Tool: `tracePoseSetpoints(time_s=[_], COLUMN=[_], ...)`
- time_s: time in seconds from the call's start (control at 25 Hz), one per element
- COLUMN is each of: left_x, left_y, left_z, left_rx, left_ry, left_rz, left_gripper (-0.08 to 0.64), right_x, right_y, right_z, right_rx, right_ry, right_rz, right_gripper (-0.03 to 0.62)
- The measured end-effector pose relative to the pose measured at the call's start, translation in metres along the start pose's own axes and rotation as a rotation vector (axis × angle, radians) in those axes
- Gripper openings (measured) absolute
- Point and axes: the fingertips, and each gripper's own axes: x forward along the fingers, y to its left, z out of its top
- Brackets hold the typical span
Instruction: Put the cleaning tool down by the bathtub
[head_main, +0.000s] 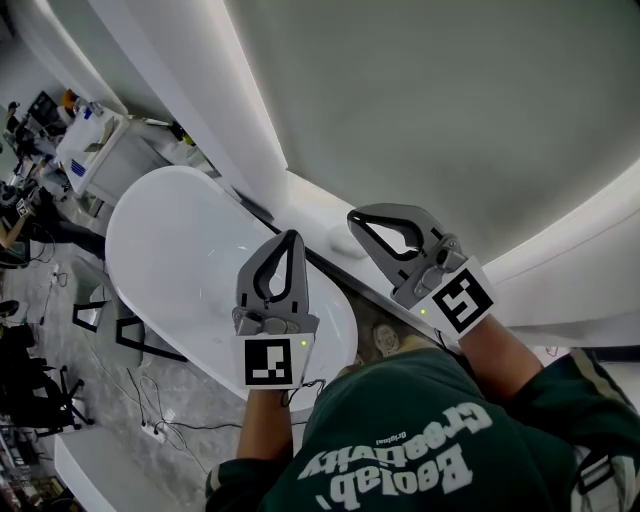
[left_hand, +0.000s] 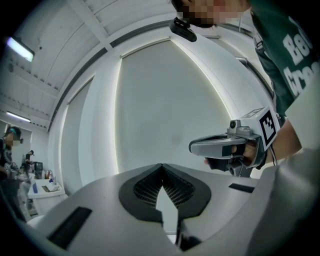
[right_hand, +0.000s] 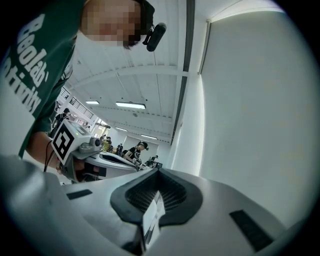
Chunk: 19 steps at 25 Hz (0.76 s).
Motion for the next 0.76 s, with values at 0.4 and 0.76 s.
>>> tracePoseSetpoints(time_s=[0.4, 0.76], left_x=[0.002, -0.002], left_y=[0.003, -0.009], left_z=[0.002, 0.009], left_rx=[0.005, 0.012], left_ry=[-0.015, -0.029], left_rz=[0.003, -0.011], left_gripper=[0.008, 0.008], right_x=[0.001, -0.007], right_y=[0.001, 0.004], right_z=[-0.006, -0.008], right_rx=[0.003, 0.028], right_ry=[0.004, 0.029], right_rz=[-0.006, -0.005], right_gripper=[0.015, 0.015])
